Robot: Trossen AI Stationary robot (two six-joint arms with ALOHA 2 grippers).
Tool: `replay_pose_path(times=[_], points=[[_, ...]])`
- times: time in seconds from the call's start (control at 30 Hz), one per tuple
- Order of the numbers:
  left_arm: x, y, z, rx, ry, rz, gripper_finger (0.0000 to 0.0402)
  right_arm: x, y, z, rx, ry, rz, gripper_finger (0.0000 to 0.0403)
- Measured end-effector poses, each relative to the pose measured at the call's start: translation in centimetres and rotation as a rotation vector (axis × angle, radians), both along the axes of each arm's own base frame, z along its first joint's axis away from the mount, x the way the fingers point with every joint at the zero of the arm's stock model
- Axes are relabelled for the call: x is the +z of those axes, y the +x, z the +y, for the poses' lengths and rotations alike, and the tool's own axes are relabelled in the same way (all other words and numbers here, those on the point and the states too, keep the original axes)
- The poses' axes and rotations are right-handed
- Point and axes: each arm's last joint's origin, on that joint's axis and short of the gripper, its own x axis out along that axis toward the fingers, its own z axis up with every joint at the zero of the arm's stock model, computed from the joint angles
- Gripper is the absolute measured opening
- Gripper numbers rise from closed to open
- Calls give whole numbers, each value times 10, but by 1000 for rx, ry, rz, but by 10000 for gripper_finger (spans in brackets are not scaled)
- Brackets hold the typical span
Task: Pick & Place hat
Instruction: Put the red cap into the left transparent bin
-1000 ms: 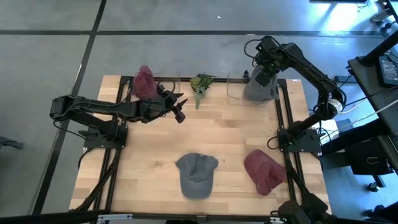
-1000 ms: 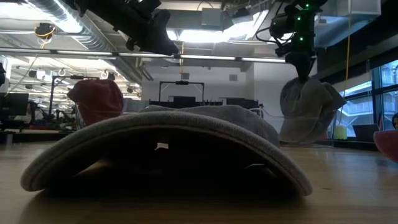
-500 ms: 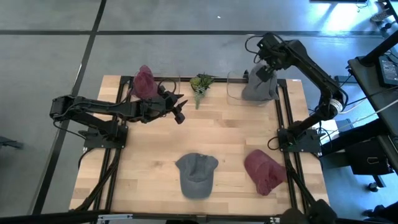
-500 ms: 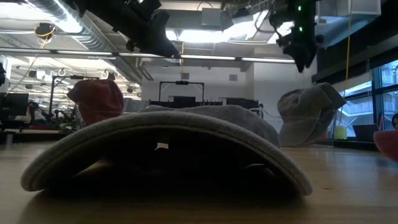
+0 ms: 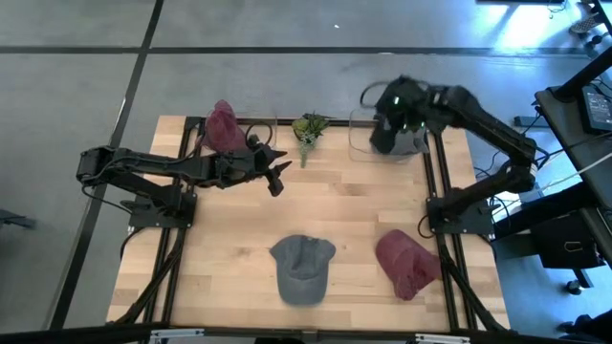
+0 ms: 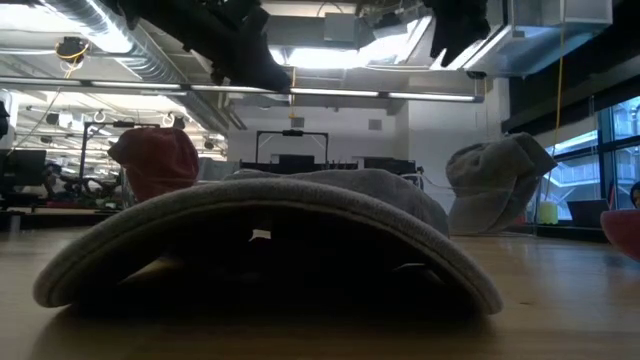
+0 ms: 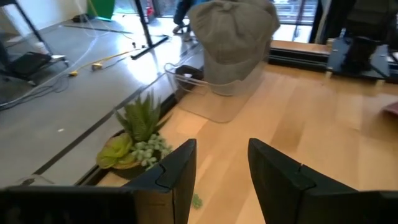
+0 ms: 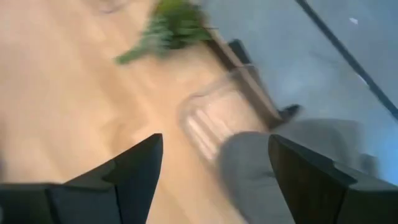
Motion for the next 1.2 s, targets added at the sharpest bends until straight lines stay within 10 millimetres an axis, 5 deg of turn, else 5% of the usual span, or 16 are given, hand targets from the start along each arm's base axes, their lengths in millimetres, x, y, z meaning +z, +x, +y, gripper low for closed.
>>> replay_pose_path(times=[0.17,0.37,0.53,0.7,1.0,1.2], points=[[0,1,-2,-83,-31,-3,141,-27,18,45,137,51,12,290],[-1,2,-4,-127,-48,0,141,-85,26,95,241,157,80,291],[-3,1,-4,-126,-51,18,141,-129,16,131,195,386,194,291],[-3,1,-4,-125,-52,27,141,-166,-3,164,-52,595,304,291],[-3,1,-4,-128,-45,30,141,-179,-29,221,-376,746,352,291],[-3,1,-4,-128,-43,31,141,-183,-35,255,-445,814,327,291]])
